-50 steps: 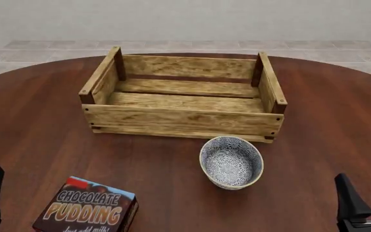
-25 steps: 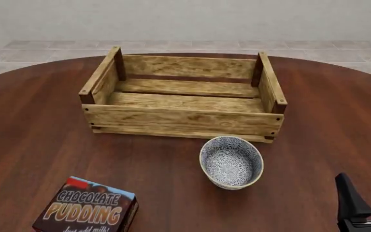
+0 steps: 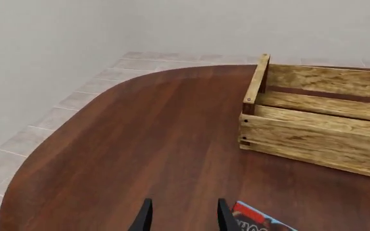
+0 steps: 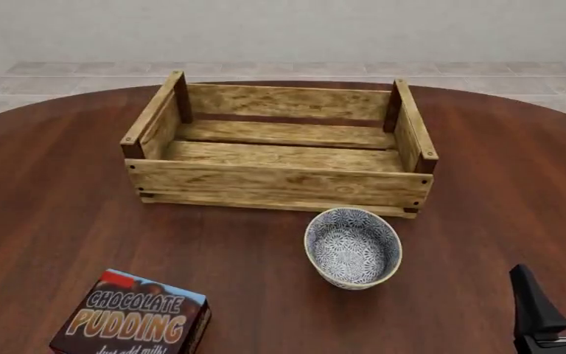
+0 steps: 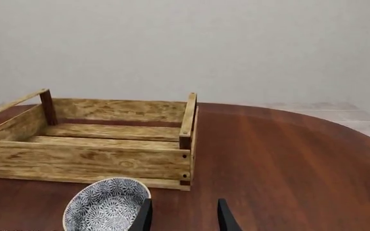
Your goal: Pick up the salad dressing and put it in the tray.
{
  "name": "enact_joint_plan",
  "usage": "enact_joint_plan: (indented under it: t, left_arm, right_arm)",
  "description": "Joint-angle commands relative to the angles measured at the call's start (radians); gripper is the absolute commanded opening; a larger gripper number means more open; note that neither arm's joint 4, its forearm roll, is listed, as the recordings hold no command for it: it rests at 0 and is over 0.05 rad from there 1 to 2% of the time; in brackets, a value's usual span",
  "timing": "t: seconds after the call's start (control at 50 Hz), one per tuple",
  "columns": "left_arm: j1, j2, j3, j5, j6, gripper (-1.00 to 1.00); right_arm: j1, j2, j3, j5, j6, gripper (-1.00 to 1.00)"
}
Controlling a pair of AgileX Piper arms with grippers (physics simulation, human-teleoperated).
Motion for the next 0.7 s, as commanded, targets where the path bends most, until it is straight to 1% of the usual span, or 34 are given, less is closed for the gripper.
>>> enact_joint_plan:
  t: [0.02,0.1,0.18,0.7]
  left_arm:
    - [0.045,0.001,0.01,0.007,0.001,1.0]
    - [0.051,-0.001,0.01,0.008,0.003,1.0]
    - [0.072,0.003,0.03,0.004,0.01,1.0]
    - [0.166,0.044,0.047,0.008,0.012,1.0]
  right_arm:
    - [0.004,0.0,-0.001,0.006,-0.009,1.0]
    - [0.004,0.0,-0.003,0.008,-0.009,1.0]
    - [0.004,0.0,0.001,0.006,-0.01,1.0]
    - [0.004,0.0,0.002,0.006,-0.008,1.0]
